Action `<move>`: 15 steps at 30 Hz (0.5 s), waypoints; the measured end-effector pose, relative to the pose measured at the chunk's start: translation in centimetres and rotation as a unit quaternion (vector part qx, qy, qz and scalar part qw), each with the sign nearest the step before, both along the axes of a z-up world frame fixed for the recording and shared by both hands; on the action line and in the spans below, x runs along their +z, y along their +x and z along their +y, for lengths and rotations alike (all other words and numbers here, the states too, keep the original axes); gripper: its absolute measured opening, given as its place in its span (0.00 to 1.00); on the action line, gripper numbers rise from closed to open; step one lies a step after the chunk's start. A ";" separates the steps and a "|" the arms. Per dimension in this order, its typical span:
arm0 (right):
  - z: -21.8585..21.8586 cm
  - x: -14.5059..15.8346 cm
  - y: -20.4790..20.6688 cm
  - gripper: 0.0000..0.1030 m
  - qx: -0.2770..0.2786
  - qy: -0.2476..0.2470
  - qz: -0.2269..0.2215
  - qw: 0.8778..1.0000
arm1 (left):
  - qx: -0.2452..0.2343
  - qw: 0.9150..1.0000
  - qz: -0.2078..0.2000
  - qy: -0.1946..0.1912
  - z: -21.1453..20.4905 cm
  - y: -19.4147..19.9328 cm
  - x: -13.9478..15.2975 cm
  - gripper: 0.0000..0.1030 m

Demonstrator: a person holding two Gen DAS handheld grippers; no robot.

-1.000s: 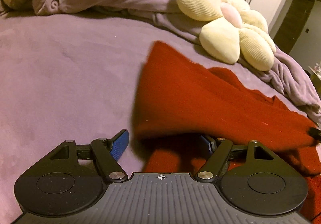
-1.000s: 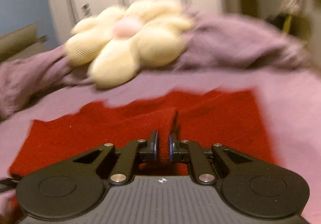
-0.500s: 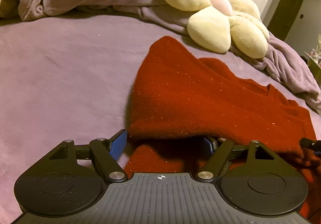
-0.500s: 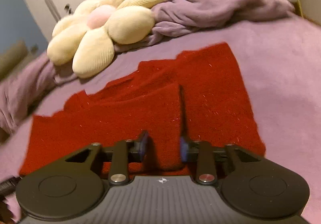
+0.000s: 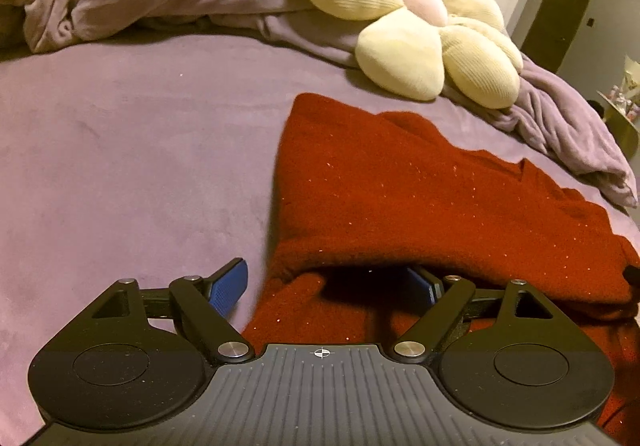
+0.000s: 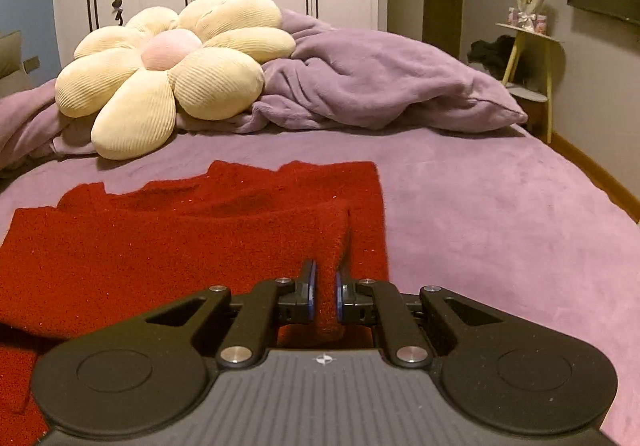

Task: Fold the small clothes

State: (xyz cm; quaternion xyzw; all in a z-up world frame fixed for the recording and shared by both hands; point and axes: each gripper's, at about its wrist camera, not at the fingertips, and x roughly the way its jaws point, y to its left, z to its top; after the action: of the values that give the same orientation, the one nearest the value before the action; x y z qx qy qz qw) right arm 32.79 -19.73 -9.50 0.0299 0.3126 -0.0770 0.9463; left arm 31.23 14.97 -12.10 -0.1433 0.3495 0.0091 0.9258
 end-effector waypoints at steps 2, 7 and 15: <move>-0.1 -0.3 0.1 0.08 -0.003 -0.006 0.001 1.000 | -0.003 1.000 -0.001 0.004 -0.1 -0.2 0.4 0.84; -1.1 -1.3 1.3 0.09 -0.005 -0.005 0.017 1.000 | -0.018 0.999 -0.024 -0.012 0.0 -1.6 2.3 0.88; -1.0 -1.8 1.5 0.06 -0.013 -0.034 0.020 0.999 | -0.038 0.997 -0.060 -0.018 -1.5 -0.9 5.0 0.92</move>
State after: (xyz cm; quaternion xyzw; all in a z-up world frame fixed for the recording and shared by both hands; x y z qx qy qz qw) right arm 34.33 -20.73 -11.26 0.0001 0.3286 -0.1001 0.9391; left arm 30.34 13.50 -7.14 -0.1466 0.2989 -0.0404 0.9421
